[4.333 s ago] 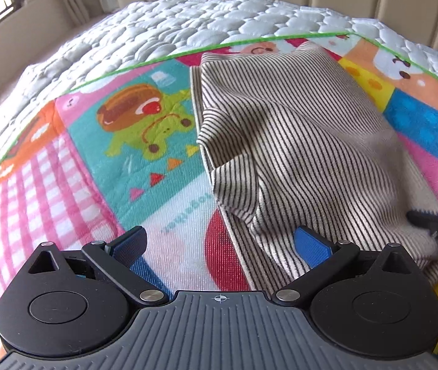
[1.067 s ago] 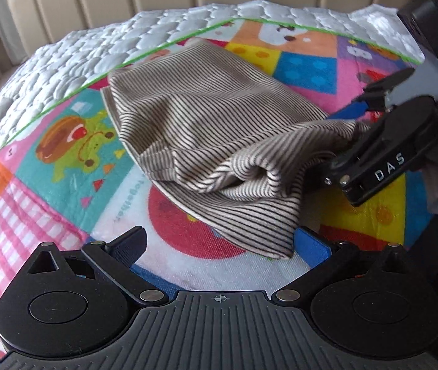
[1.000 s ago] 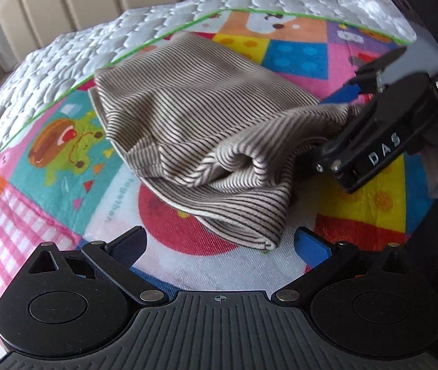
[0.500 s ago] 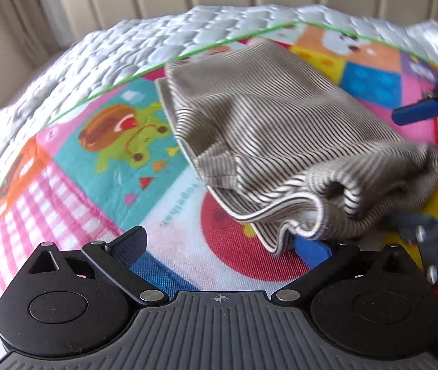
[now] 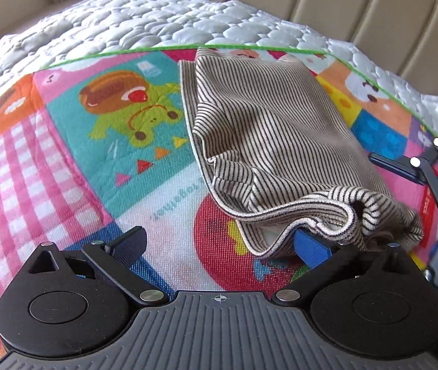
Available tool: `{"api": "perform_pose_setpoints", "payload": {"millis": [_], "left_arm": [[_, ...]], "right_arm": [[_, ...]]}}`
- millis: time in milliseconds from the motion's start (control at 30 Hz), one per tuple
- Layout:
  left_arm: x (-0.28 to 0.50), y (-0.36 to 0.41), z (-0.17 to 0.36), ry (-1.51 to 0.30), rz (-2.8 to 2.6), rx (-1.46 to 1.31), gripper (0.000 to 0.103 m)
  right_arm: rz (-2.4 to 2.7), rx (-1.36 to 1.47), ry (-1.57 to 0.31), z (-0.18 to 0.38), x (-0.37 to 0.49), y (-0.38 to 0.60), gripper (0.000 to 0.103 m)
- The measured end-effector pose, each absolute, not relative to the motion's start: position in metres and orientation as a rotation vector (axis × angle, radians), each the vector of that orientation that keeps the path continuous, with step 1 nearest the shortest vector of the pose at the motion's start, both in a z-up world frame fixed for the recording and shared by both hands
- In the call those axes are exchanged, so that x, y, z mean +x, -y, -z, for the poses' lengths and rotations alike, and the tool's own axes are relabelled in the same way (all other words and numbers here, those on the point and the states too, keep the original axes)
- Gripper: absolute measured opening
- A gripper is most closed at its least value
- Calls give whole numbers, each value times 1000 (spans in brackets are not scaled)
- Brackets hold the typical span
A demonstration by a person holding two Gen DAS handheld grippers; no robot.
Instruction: Fold clothes
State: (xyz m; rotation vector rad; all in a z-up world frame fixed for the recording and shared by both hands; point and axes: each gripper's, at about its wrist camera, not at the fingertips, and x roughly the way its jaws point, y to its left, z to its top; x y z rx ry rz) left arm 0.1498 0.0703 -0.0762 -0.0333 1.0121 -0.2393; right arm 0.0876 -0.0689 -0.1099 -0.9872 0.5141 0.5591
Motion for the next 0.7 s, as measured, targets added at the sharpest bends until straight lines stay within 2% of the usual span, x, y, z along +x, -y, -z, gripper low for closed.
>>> {"api": "perform_pose_setpoints", "payload": {"millis": [33,67,133,300,467,600,700], "left_arm": [[149,-72,74,-1004,239,-40,103],[148,-78,66,-976,232,-57,103],[146,-90,51,-920,219,-91,103],[170,-99,32,-841,218,-95,103],[202,-54,62,-894,284,84,103],[201,-29,102,-949,362,238,103],[198,-34,99,-942,362,234,103]], "right_arm": [[-564,-980,-537,109,93,69,46],[-569,-973,-561,108,99,68,38],[-624,-1049,-570,106,94,68,29],[-768,-1234,-637,96,75,79,26],[-904,-1230,-707,65,43,95,26],[-918,-1266,-664,48,34,102,27],[-901,-1243,-675,48,42,100,27]]}}
